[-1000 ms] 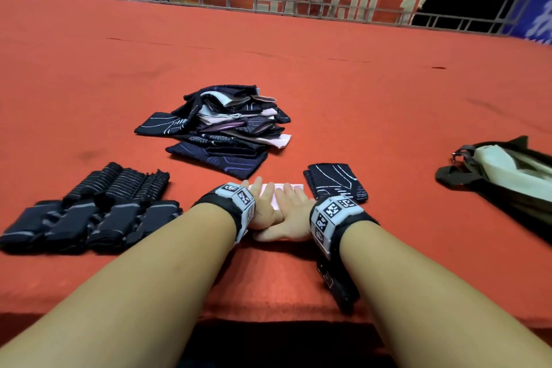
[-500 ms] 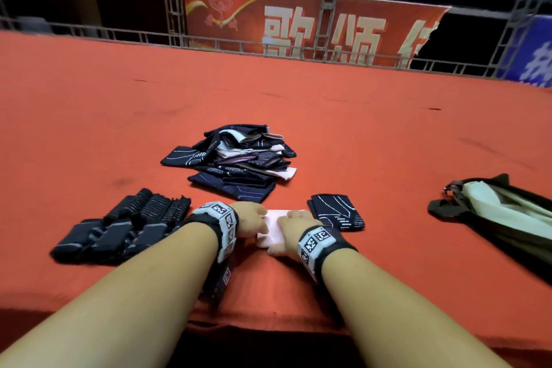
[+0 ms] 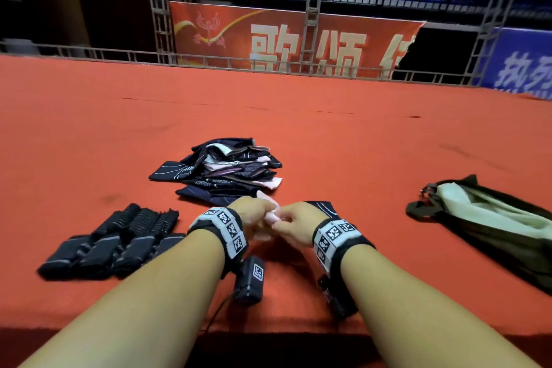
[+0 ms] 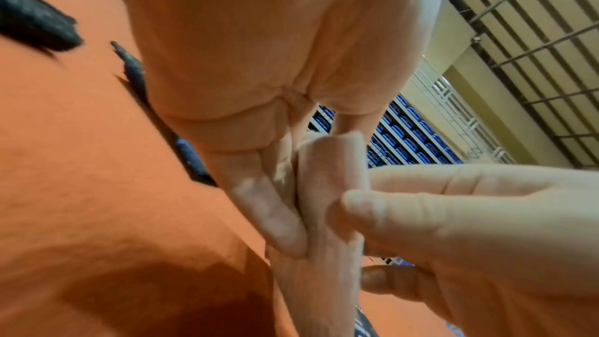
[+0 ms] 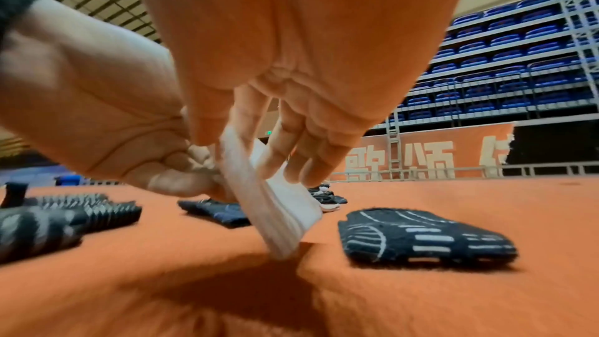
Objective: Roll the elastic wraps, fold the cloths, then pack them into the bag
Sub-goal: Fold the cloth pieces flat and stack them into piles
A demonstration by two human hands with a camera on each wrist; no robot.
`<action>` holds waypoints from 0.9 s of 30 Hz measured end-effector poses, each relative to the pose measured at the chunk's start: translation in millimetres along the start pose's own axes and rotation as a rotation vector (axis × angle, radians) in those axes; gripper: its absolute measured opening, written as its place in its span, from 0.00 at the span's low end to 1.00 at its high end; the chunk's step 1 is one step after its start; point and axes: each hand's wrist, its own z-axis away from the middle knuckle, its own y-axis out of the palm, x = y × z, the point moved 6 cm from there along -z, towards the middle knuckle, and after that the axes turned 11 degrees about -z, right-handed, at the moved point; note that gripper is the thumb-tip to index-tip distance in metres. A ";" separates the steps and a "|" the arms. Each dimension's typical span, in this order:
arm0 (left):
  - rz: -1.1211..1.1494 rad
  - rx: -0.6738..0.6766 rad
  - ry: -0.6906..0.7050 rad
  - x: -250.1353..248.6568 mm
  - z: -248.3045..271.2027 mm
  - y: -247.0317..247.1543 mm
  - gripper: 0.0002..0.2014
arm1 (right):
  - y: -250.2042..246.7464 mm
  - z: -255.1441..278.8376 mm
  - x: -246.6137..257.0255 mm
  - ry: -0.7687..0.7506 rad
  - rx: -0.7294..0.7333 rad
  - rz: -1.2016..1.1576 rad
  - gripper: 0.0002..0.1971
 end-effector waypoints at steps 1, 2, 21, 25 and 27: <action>-0.027 -0.039 0.033 -7.5 -3.4 1.9 0.06 | -6.5 2.9 -5.3 0.023 0.004 -0.077 0.06; -0.043 -0.066 0.060 -14.1 -8.8 4.2 0.07 | -16.2 2.1 -17.6 0.059 -0.033 -0.183 0.08; -0.389 -0.109 0.162 -42.0 -72.4 74.6 0.07 | -77.7 -20.4 -169.5 0.486 -0.423 -0.403 0.16; -0.894 -0.320 0.187 -51.1 -80.1 68.0 0.21 | -73.0 -32.4 -171.7 0.501 -0.333 -0.196 0.21; -1.000 -0.341 0.291 -55.4 -82.1 79.3 0.24 | -74.0 -39.4 -167.7 0.468 -0.329 -0.104 0.24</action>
